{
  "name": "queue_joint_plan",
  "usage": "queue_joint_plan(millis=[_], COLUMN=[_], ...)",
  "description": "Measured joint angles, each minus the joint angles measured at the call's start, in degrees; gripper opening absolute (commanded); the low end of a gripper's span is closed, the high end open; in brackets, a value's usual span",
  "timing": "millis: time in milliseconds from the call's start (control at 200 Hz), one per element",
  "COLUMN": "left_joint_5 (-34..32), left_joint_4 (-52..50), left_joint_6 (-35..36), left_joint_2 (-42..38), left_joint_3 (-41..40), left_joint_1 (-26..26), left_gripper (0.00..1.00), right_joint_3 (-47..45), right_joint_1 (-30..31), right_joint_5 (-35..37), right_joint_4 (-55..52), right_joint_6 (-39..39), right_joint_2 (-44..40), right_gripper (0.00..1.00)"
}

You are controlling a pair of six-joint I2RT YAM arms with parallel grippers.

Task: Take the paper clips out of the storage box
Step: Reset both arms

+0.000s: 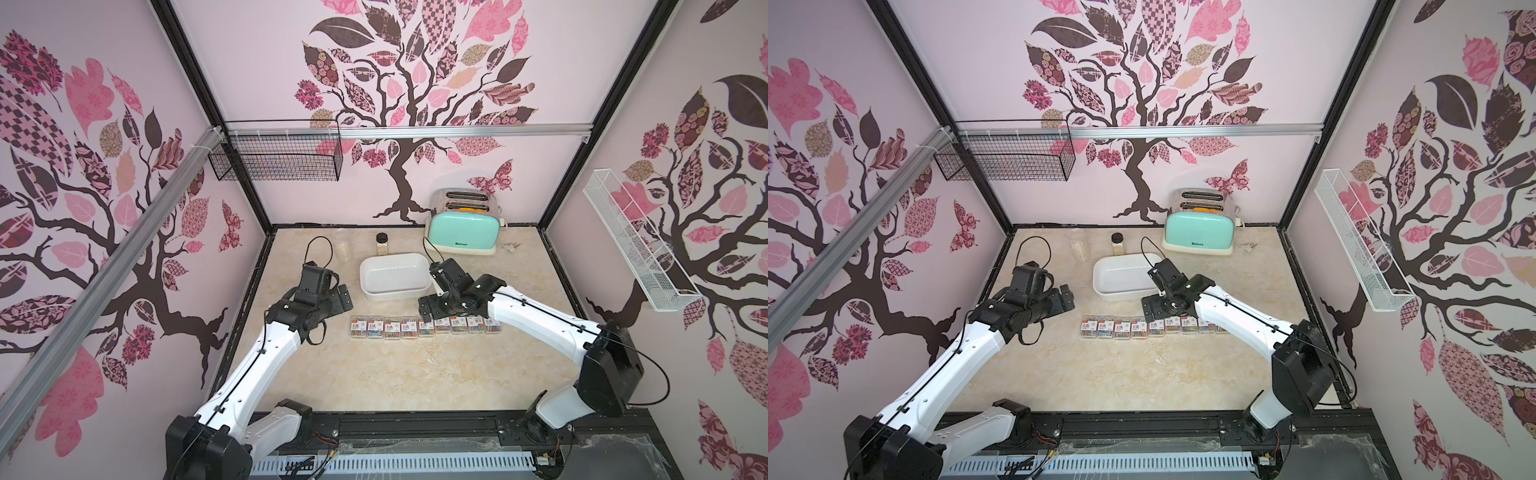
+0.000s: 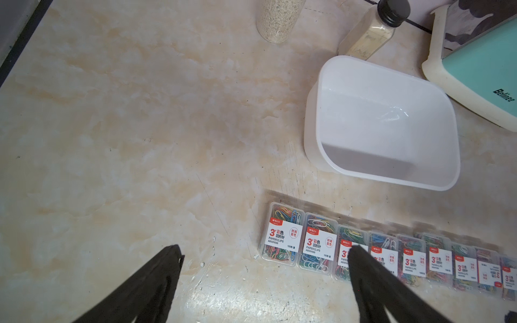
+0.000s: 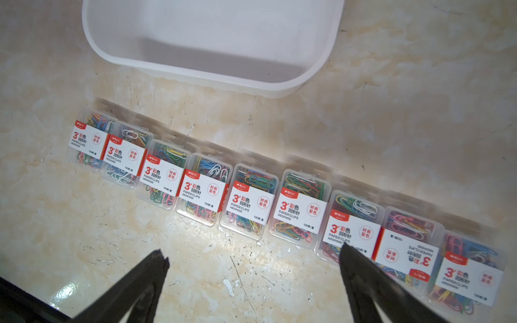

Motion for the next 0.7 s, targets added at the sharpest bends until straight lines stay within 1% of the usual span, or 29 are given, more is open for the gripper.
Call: queue_joint_plan(millis=[190,485,700], left_joint_5=[0.5,1.3,1.0], left_joint_4=[0.1,3.1,4.6], left_joint_6=[0.9,2.3,2.8], left_joint_2=[0.2,0.2,0.2], left_joint_3=[2.4,2.5,2.6], left_joint_1=[-1.0,-4.1,-5.5], left_gripper=[0.98,0.98,0.98], right_joint_3=[0.8,0.8,0.5], right_joint_1=[-0.9,-1.1,-1.4], right_joint_5=[1.3,4.7,5.1], right_joint_4=[-0.2,1.9,3.0], right_joint_6=[0.0,0.2,0.8], right_joint_2=[-0.5,-3.7,-3.7], right_gripper=[0.99,0.99,0.99])
